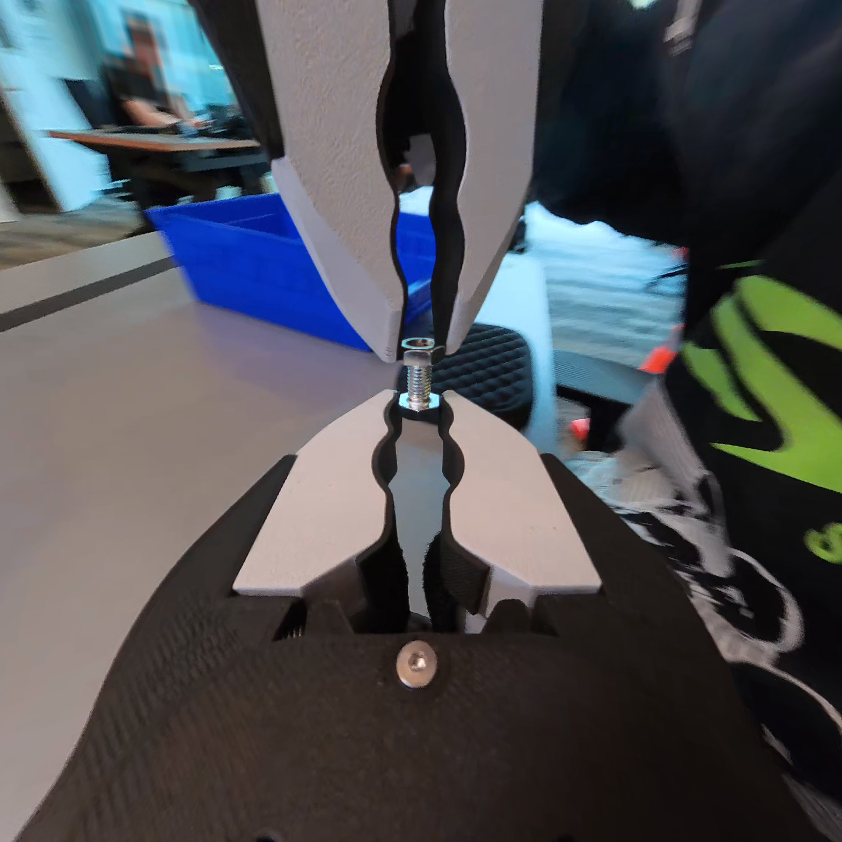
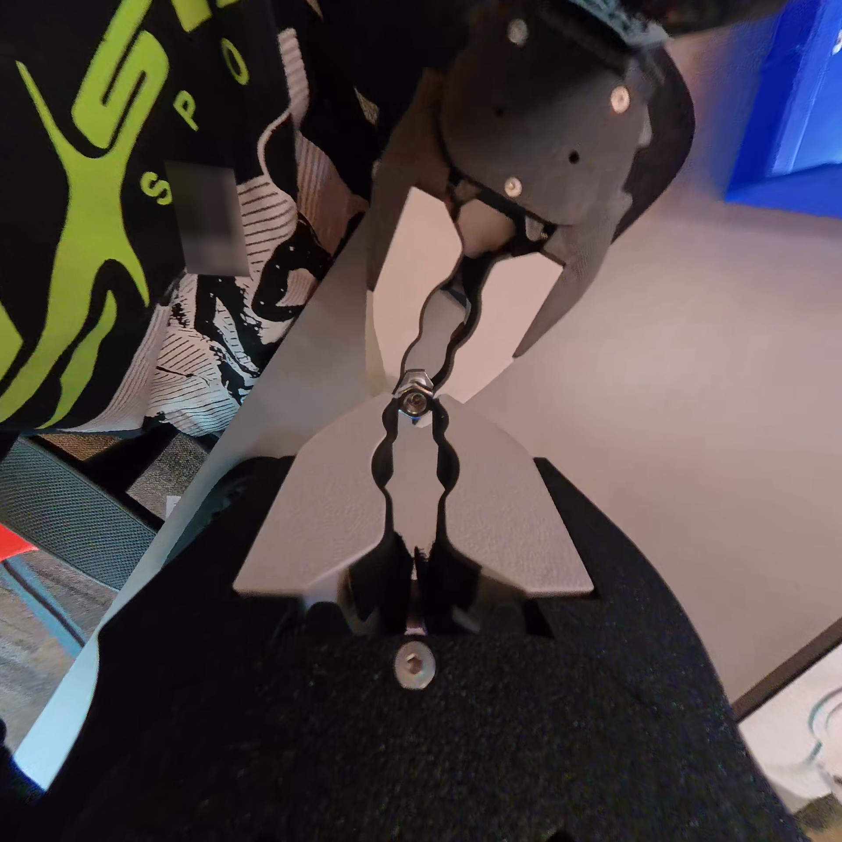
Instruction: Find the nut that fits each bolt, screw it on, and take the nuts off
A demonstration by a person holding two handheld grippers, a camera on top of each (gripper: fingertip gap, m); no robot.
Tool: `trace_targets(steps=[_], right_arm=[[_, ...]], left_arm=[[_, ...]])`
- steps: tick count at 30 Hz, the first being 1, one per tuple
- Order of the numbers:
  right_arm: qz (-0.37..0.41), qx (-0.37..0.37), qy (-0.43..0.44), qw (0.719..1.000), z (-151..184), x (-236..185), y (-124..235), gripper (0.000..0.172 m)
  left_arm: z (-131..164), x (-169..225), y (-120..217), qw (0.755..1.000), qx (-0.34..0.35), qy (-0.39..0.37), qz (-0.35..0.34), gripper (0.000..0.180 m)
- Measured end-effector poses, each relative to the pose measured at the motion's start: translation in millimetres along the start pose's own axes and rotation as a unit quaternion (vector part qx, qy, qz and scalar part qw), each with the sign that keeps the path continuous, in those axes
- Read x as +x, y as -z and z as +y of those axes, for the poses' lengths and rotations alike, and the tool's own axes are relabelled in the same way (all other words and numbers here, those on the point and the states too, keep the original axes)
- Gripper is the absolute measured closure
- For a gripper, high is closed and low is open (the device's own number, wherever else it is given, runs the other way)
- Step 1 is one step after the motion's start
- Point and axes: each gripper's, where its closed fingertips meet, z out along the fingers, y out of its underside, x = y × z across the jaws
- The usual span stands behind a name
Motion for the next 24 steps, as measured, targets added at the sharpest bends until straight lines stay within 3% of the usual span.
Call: trace_targets(steps=[12, 24], right_arm=[[0.036, -0.039, -0.165, 0.985, 16, 19, -1, 0.157], [0.051, -0.045, -0.182, 0.981, 16, 24, 1, 0.157]], left_arm=[[4, -36, -2, 0.975, -0.038, -0.052, -0.212, 0.166], [-3, -37, -2, 0.978, -0.016, -0.035, -0.203, 0.165]])
